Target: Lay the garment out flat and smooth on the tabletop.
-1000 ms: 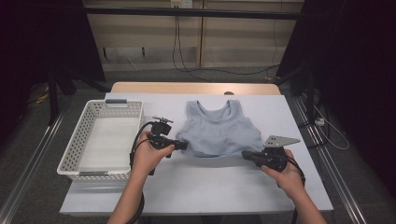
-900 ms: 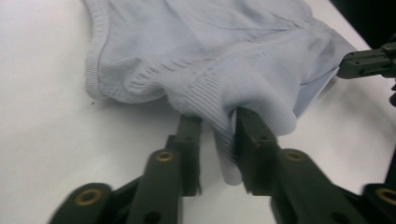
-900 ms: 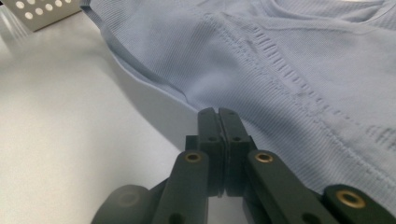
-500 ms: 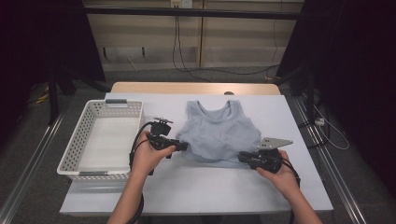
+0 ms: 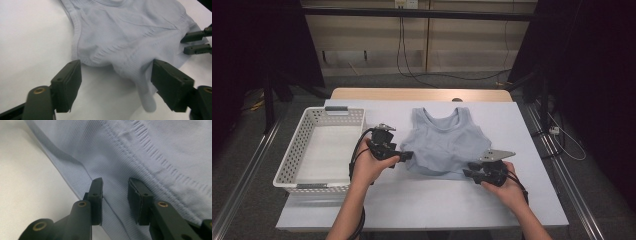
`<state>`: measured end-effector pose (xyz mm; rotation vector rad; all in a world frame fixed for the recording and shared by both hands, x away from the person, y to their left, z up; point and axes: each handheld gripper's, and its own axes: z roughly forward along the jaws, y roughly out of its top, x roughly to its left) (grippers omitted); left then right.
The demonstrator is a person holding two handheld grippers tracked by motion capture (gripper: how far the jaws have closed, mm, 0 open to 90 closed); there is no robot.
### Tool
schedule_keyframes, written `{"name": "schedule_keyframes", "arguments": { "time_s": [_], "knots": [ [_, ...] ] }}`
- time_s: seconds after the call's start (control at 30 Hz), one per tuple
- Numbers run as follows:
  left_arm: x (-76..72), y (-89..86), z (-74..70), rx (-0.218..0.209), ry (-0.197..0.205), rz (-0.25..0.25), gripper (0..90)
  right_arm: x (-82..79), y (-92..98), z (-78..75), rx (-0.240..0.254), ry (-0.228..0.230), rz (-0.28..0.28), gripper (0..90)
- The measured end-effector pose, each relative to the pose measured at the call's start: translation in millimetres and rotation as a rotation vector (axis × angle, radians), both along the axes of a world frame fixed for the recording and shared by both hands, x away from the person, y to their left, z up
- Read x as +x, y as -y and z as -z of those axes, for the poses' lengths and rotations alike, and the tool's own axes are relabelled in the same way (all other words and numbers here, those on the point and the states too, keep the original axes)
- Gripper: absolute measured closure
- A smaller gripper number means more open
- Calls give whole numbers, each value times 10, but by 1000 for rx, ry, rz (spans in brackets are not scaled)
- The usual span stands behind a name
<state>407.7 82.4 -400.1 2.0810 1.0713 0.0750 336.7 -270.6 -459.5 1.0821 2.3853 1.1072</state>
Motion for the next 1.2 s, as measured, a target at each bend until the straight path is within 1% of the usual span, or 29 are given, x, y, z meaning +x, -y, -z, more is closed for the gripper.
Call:
{"name": "schedule_keyframes", "arguments": {
  "time_s": [0.07, 0.1, 0.17, 0.2, 0.27, 0.3, 0.33, 0.37, 0.4, 0.47, 0.5, 0.53, 0.57, 0.6, 0.63, 0.67, 0.7, 0.73, 0.8, 0.83, 0.9, 0.97, 1.03, 1.1, 1.17, 1.2],
  "knots": [
    [-1, 5, -3, -1, 8, -9, 220, -1, -18, 16, -13, 6, 0, 670],
    [-1, 10, -1, 0, 2, -8, 217, 2, -22, 14, -20, 10, 0, 676],
    [-2, 29, 19, 10, -5, -9, 218, 1, -21, 17, -20, 11, 1, 694],
    [-4, 46, 36, 17, -10, -8, 224, -2, -19, 19, -21, 13, 1, 719],
    [1, 70, 67, 32, -10, 3, 268, 0, -12, 16, -23, 12, -5, 828],
    [1, 87, 84, 25, -7, 6, 325, 4, -8, 17, -16, 6, -6, 854],
    [4, 94, 98, 24, -9, 20, 368, 7, -3, 18, -16, 7, -2, 867],
    [4, 115, 118, 34, -16, 21, 374, 10, 1, 17, -14, 3, 0, 872],
    [6, 126, 133, 44, -18, 17, 384, 13, 5, 16, -12, 2, 0, 877],
    [22, 137, 172, 41, -23, 17, 420, 15, 10, 8, -12, 0, -6, 881],
    [27, 142, 190, 38, -27, 16, 477, 14, 14, -2, -10, -8, -12, 883],
    [36, 145, 215, 42, -25, 10, 486, 14, 20, -11, -8, -11, -13, 884],
    [39, 157, 239, 43, -19, 3, 490, 10, 30, -27, -3, -12, -15, 884],
    [46, 162, 257, 49, -16, 10, 510, 6, 41, -46, 6, -11, -18, 885],
    [52, 170, 273, 50, -7, 9, 534, 1, 54, -71, 14, -5, -18, 885],
    [60, 184, 296, 49, 7, 5, 539, -7, 70, -98, 23, -2, -18, 885],
    [67, 190, 310, 56, 9, 6, 545, -16, 91, -127, 42, 4, -21, 885],
    [76, 203, 338, 55, 9, 1, 553, -23, 102, -143, 51, 7, -19, 885],
    [89, 212, 376, 61, 12, -3, 556, -37, 122, -158, 56, 6, -23, 885],
    [99, 210, 395, 70, 8, -1, 558, -42, 125, -144, 55, -3, -26, 885],
    [109, 207, 428, 61, -2, -10, 556, -43, 113, -81, 36, -19, -26, 885],
    [122, 204, 456, 70, -3, -12, 546, -25, 79, 0, 10, -32, -25, 883],
    [122, 201, 485, 70, -17, -16, 542, -12, 65, -3, 10, -29, -20, 883],
    [119, 200, 501, 69, -19, -21, 539, -11, 62, 0, 10, -30, -18, 878],
    [119, 190, 485, 72, -26, -16, 530, -13, 83, -5, 24, -35, -18, 849],
    [117, 188, 480, 72, -28, -18, 523, -21, 102, -19, 32, -31, -10, 838]
  ]
}}
